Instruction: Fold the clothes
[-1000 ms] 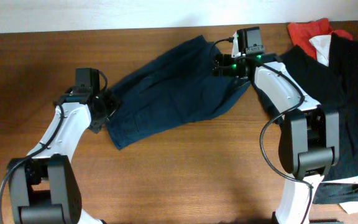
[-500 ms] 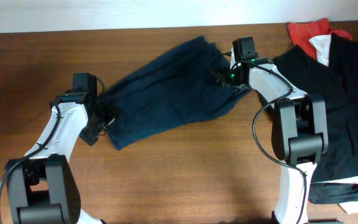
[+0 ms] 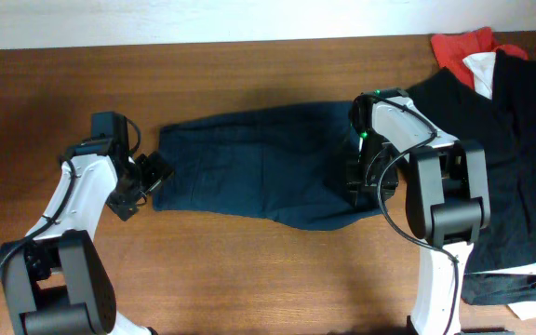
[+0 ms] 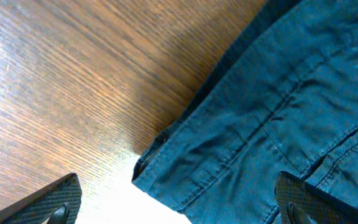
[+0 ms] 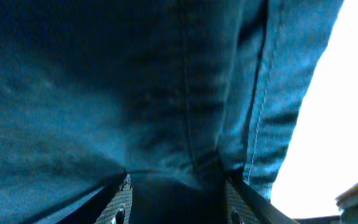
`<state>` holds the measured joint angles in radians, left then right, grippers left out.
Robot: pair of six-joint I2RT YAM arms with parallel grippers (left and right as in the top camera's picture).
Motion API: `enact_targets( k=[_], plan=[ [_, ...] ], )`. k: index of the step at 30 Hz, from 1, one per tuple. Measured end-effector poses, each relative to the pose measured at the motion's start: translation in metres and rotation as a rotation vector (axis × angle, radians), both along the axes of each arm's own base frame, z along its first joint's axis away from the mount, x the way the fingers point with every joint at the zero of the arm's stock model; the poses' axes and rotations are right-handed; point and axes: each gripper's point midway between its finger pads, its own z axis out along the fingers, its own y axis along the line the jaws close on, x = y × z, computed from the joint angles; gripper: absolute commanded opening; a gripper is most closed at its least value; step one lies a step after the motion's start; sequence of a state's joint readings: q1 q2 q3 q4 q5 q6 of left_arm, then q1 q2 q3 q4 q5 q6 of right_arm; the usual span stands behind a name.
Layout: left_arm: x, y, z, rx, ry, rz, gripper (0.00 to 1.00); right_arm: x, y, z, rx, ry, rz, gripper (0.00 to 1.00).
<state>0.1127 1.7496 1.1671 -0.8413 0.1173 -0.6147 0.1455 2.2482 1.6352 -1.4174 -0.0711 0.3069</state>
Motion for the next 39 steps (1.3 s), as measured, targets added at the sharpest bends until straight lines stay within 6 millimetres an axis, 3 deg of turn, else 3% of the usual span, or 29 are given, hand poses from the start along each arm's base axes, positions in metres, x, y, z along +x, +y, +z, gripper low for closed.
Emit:
enact_targets(
  k=[3,4,5,6,10,11,13,17,22,27,30,33,34,39],
  plan=[
    [0.003,-0.002,0.002,-0.008,-0.013,-0.039,0.99,0.004,0.005,0.009,-0.005,-0.041,-0.009,0.58],
    [0.008,-0.005,0.005,-0.022,-0.04,-0.07,0.99,0.01,0.007,0.017,0.001,-0.089,-0.014,0.64],
    [0.013,-0.007,0.008,-0.03,-0.06,-0.089,0.99,0.018,0.009,0.026,0.009,-0.147,-0.017,0.77],
    [0.02,-0.009,0.012,-0.038,-0.092,-0.115,0.99,0.035,0.009,0.04,0.024,-0.251,-0.033,0.86],
    [0.046,-0.012,0.026,-0.039,-0.201,-0.175,0.99,0.095,-0.005,0.081,0.073,-0.572,-0.052,0.83],
    [0.05,-0.013,0.029,-0.039,-0.223,-0.186,0.99,0.112,-0.014,0.088,0.075,-0.643,-0.066,0.83],
    [0.051,-0.013,0.029,-0.041,-0.229,-0.194,0.99,0.127,-0.024,0.089,0.075,-0.7,-0.057,0.82],
    [0.051,-0.014,0.029,-0.044,-0.229,-0.203,0.99,0.149,-0.027,0.075,0.082,-0.752,0.002,0.76],
    [0.049,-0.015,0.029,-0.044,-0.223,-0.209,0.99,0.173,-0.025,0.038,0.086,-0.776,0.033,0.65],
    [0.05,-0.016,0.029,-0.044,-0.223,-0.211,0.99,0.192,-0.022,0.026,0.102,-0.828,0.038,0.59],
    [0.05,-0.016,0.029,-0.044,-0.223,-0.211,0.99,0.193,-0.018,0.017,0.113,-0.821,0.043,0.44],
    [0.05,-0.016,0.029,-0.044,-0.223,-0.211,0.99,0.19,-0.014,0.003,0.12,-0.791,0.049,0.08],
    [0.049,-0.016,0.029,-0.044,-0.223,-0.211,0.99,0.189,-0.013,-0.002,0.117,-0.781,0.052,0.04],
    [0.05,-0.016,0.029,-0.044,-0.223,-0.211,0.99,0.189,-0.014,-0.002,0.117,-0.782,0.06,0.04]
  ],
)
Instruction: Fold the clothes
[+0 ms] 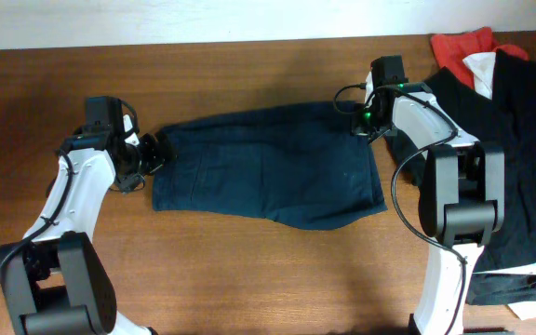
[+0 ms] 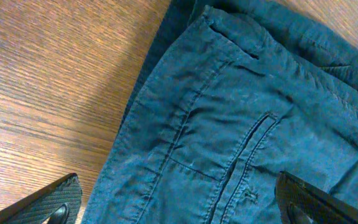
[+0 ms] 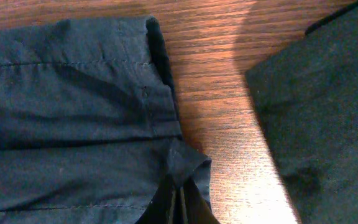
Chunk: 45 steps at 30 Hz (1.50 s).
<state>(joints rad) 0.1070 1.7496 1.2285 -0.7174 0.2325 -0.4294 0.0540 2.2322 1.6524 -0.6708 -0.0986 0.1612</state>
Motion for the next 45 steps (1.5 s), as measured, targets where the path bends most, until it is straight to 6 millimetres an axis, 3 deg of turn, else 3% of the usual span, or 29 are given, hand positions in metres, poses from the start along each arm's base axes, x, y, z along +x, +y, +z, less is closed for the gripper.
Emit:
enact_targets(
  k=[3,5,8,11,13,20,22,25,27,30,32,34,37,41,43,45],
  plan=[
    [0.0,0.0,0.0,0.0,0.0,0.0,0.99,-0.006,-0.001,0.007,-0.006,0.016,-0.002,0.04],
    [0.0,0.0,0.0,0.0,0.0,0.0,0.99,-0.004,-0.001,0.03,-0.005,-0.007,-0.002,0.04],
    [0.0,0.0,0.0,0.0,0.0,0.0,0.99,0.01,0.003,0.087,0.013,-0.109,0.004,0.04],
    [0.0,0.0,0.0,0.0,0.0,0.0,0.99,0.025,0.014,0.167,0.035,-0.28,0.029,0.04],
    [0.0,0.0,0.0,0.0,0.0,0.0,0.99,0.027,0.024,0.193,0.04,-0.337,0.053,0.04],
    [-0.001,0.0,0.0,0.0,0.004,0.0,0.99,0.03,0.073,0.209,0.028,-0.415,0.181,0.04],
    [-0.001,0.0,0.0,0.0,0.006,0.0,0.99,0.04,0.08,0.219,0.002,-0.482,0.187,0.04],
    [-0.005,-0.001,-0.002,-0.002,0.02,0.0,0.99,0.054,0.075,0.229,-0.041,-0.551,0.159,0.05],
    [-0.006,-0.001,-0.002,-0.002,0.026,0.0,0.99,0.061,0.071,0.222,-0.069,-0.555,0.14,0.05],
    [-0.006,-0.001,-0.002,-0.002,0.027,0.0,0.99,0.071,0.064,0.182,-0.107,-0.492,0.124,0.05],
    [-0.008,-0.001,-0.003,-0.003,0.035,0.0,0.99,0.076,0.06,0.149,-0.124,-0.434,0.106,0.2],
    [-0.011,-0.001,-0.003,-0.005,0.047,0.0,0.99,0.078,0.048,0.107,-0.138,-0.355,0.061,0.27],
    [-0.014,-0.001,-0.004,-0.006,0.059,-0.001,0.99,0.074,0.031,0.065,-0.151,-0.26,0.019,0.45],
    [-0.015,-0.002,-0.005,-0.006,0.064,-0.003,0.99,0.064,0.01,0.053,-0.164,-0.193,-0.023,0.75],
    [-0.015,-0.002,-0.005,-0.006,0.064,-0.003,0.99,0.052,0.004,0.053,-0.17,-0.145,-0.036,0.76],
    [-0.015,-0.002,-0.004,-0.005,0.063,-0.003,0.99,0.044,0.0,0.067,-0.172,-0.135,-0.039,0.67]
  ],
)
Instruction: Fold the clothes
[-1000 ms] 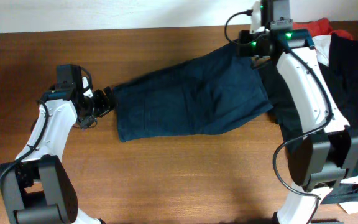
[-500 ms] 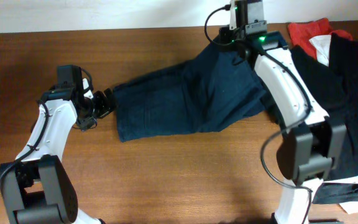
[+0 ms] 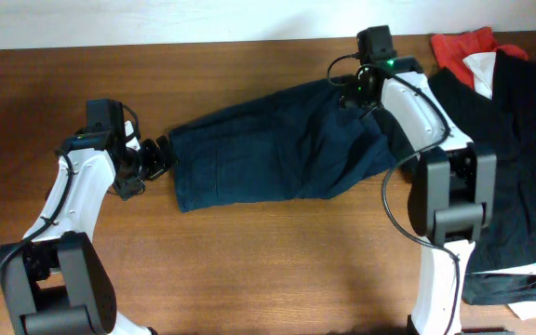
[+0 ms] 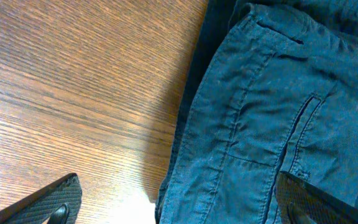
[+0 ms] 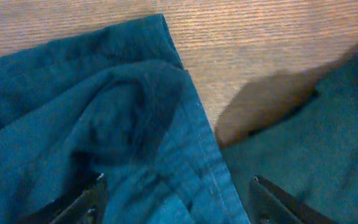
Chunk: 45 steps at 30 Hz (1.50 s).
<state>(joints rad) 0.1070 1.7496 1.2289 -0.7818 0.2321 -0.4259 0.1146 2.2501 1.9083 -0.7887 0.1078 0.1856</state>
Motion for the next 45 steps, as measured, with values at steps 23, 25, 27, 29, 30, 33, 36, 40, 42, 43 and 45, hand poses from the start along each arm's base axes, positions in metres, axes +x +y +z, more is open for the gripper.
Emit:
enact_targets(
  k=[23,25,27,29,30,33,36,40,42,43,45],
  plan=[
    [-0.006,-0.001,-0.001,-0.003,0.024,0.0,0.99,-0.137,-0.036,-0.066,0.019,0.44,-0.086,0.04],
    [-0.008,-0.001,-0.002,-0.003,0.032,0.0,0.99,-0.154,-0.046,-0.071,0.011,0.494,-0.159,0.07],
    [-0.009,-0.001,-0.002,-0.005,0.039,0.0,0.99,-0.165,-0.061,-0.07,-0.01,0.528,-0.261,0.2],
    [-0.01,-0.001,-0.002,-0.005,0.041,0.0,0.99,-0.169,-0.073,-0.07,-0.004,0.536,-0.331,0.32],
    [-0.01,-0.001,-0.002,-0.005,0.041,0.0,0.99,-0.171,-0.078,-0.07,0.005,0.54,-0.35,0.36],
    [-0.01,-0.001,-0.002,-0.005,0.041,0.0,0.99,-0.178,-0.082,-0.064,0.038,0.58,-0.349,0.4],
    [-0.01,-0.001,-0.002,-0.005,0.041,0.0,0.99,-0.172,-0.078,-0.043,0.055,0.586,-0.334,0.4],
    [-0.008,-0.002,-0.002,-0.006,0.031,-0.021,0.99,-0.147,-0.075,0.001,0.086,0.51,-0.314,0.41],
    [-0.002,-0.008,-0.003,-0.016,0.003,-0.07,0.99,-0.134,-0.067,0.023,0.135,0.452,-0.273,0.41],
    [-0.001,-0.012,-0.005,-0.024,-0.003,-0.092,0.99,-0.131,-0.062,0.031,0.16,0.431,-0.25,0.41],
    [0.001,-0.026,-0.014,-0.055,0.0,-0.158,0.99,-0.132,-0.05,0.044,0.205,0.42,-0.193,0.41]
  ],
)
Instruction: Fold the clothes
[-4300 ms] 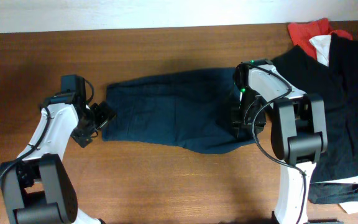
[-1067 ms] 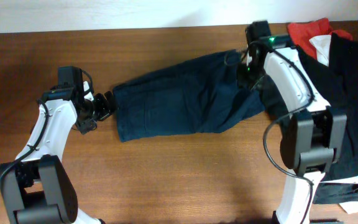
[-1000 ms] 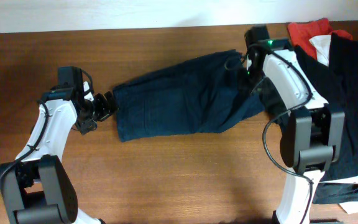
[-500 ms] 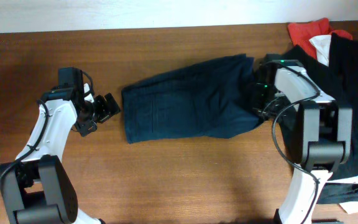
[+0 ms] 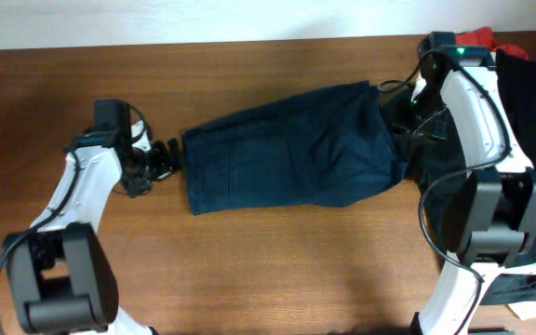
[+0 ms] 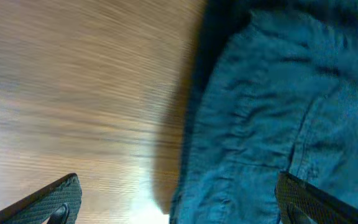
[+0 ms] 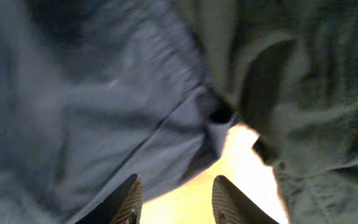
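The dark blue shorts (image 5: 287,149) lie flat and slightly tilted in the middle of the table. My left gripper (image 5: 167,156) is open at their left edge. In the left wrist view the shorts' hem (image 6: 260,124) fills the right half, with my left gripper (image 6: 179,208) spread wide over wood and cloth. At the shorts' right end my right gripper (image 5: 406,119) sits between them and the black clothes. The blurred right wrist view has my right gripper (image 7: 178,199) open over bare table, blue cloth (image 7: 73,112) to its left.
A pile of black clothes (image 5: 529,140) covers the table's right side, with a red garment (image 5: 496,45) at the back right corner. A dark garment (image 7: 316,93) fills the right of the right wrist view. Bare wood (image 5: 249,270) lies in front.
My right gripper went from the shorts' upper right corner to their right end beside the black pile. The shorts lie slightly further right. My left gripper shifted right with their edge, still open.
First my right gripper held cloth at the shorts' lower right while the left hovered open at the lower left corner. Then the right was shut on a fold at the upper right corner. Later it was open and the shorts lay tilted, further back. Now both grippers flank the shorts.
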`<state>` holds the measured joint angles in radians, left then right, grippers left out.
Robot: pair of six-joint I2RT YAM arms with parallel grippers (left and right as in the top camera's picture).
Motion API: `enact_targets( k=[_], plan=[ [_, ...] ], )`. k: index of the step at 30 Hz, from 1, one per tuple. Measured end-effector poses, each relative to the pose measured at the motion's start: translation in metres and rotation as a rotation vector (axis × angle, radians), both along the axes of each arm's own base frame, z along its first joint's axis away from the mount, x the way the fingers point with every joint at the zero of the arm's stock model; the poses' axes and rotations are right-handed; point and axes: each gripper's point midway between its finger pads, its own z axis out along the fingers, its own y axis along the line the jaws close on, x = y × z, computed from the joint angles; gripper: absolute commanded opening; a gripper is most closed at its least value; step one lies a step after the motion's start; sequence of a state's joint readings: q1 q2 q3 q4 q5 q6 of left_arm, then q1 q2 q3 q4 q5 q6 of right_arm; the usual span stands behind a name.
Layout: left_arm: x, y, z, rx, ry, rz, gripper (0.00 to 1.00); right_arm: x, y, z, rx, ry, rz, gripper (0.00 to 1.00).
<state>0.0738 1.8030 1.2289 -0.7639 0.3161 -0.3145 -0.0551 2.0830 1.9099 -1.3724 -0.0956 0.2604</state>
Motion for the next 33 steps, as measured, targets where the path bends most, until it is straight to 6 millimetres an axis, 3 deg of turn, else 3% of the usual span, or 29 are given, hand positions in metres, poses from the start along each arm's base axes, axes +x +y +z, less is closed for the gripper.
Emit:
enact_targets(
  k=[7,8,9,10,11,12,14,16,17,18,20,23,25,27,31,33],
  plan=[
    [-0.003,-0.048,-0.04,-0.086,0.065,-0.161,0.98,-0.007,0.047,0.004,0.063,0.005,0.169,0.41],
    [0.001,-0.052,-0.04,-0.088,0.05,-0.173,0.92,-0.008,0.054,0.004,0.065,0.006,0.19,0.41],
    [0.005,-0.059,-0.04,-0.103,0.039,-0.19,0.7,-0.009,0.062,0.004,0.068,0.005,0.211,0.41],
    [0.007,-0.062,-0.04,-0.109,0.036,-0.195,0.32,-0.01,0.069,0.004,0.071,0.006,0.23,0.41],
    [0.01,-0.068,-0.041,-0.123,0.026,-0.209,0.04,-0.011,0.072,0.004,0.072,0.006,0.241,0.41],
    [0.011,-0.07,-0.045,-0.128,0.028,-0.217,0.01,-0.011,0.075,0.004,0.074,0.008,0.248,0.41],
    [0.007,-0.075,-0.052,-0.141,0.049,-0.227,0.0,-0.012,0.079,0.004,0.075,0.009,0.263,0.4],
    [0.003,-0.077,-0.058,-0.151,0.075,-0.232,0.01,-0.013,0.082,0.004,0.075,0.009,0.274,0.33],
    [0.001,-0.077,-0.059,-0.157,0.083,-0.231,0.01,-0.013,0.084,0.004,0.075,0.009,0.28,0.15],
    [-0.003,-0.076,-0.059,-0.161,0.103,-0.226,0.01,-0.014,0.089,0.005,0.079,0.008,0.3,0.07],
    [-0.015,-0.07,-0.057,-0.157,0.168,-0.209,0.0,-0.017,0.098,0.005,0.086,0.009,0.325,0.04],
    [-0.037,-0.042,-0.051,-0.107,0.307,-0.145,0.0,-0.021,0.117,0.006,0.117,0.004,0.391,0.04],
    [-0.039,-0.016,-0.033,-0.076,0.361,-0.086,0.0,-0.025,0.139,0.007,0.159,-0.007,0.465,0.04],
    [-0.035,-0.003,-0.015,-0.061,0.354,-0.06,0.01,-0.027,0.155,0.008,0.181,-0.017,0.509,0.04],
    [-0.026,0.005,0.044,-0.029,0.27,-0.049,0.0,-0.036,0.201,0.004,0.223,-0.036,0.626,0.04],
    [-0.024,0.004,0.063,-0.02,0.228,-0.053,0.01,-0.041,0.221,-0.001,0.244,-0.039,0.671,0.04]
  ],
)
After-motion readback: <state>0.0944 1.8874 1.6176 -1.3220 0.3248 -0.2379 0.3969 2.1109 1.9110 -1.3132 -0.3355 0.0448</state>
